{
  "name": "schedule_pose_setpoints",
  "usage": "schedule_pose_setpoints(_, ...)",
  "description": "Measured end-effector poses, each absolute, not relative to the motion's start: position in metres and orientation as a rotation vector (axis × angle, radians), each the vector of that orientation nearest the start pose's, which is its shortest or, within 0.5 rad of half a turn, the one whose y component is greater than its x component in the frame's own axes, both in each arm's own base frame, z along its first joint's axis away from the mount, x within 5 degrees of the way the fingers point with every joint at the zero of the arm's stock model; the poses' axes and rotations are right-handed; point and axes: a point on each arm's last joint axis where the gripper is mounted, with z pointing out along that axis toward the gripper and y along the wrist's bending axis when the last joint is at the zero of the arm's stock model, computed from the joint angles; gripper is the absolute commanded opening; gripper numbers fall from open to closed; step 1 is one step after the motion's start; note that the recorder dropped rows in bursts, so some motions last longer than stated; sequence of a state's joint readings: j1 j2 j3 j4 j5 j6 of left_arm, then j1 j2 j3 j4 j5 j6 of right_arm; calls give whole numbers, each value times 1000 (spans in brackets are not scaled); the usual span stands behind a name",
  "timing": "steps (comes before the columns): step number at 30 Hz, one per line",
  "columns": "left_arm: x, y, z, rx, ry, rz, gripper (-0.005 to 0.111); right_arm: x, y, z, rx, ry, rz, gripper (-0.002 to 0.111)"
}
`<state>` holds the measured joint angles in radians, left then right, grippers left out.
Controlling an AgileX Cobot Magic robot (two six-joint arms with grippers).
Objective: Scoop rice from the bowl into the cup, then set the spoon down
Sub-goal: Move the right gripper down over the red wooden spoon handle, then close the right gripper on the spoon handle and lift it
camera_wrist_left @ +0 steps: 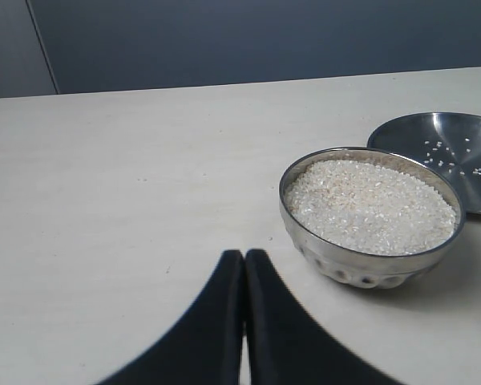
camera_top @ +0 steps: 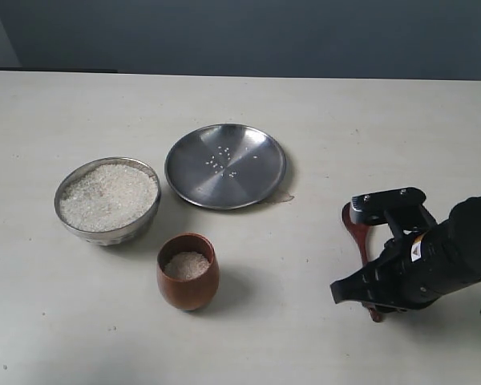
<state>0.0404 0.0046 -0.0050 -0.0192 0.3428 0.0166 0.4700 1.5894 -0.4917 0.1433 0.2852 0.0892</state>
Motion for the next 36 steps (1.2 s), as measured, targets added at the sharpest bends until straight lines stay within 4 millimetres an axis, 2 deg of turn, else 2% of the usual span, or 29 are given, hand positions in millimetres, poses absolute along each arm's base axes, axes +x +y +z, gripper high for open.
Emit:
schedule_pose_setpoints(3,54,2,184,-34,1826,22,0,197,104,113,-354,2868,189,23)
schedule_pose_setpoints(6,54,2,184,-34,1826,22,0,198,104,112,-357,2868,187,1)
schedule_pose_setpoints(16,54,2,184,-34,1826,22,0,200,105,111,-366,2865,183,0)
schedule_pose_setpoints(21,54,2,184,-34,1826,22,0,197,103,118,-405,2849,174,0)
schedule_pose_setpoints(24,54,2,184,-34,1826,22,0,197,103,132,-450,2823,167,-1)
schedule_pose_setpoints(28,54,2,184,-34,1826,22,0,206,109,165,-537,2782,141,-1)
schedule_pose_setpoints(36,54,2,184,-34,1826,22,0,225,143,233,-806,2705,10,-1)
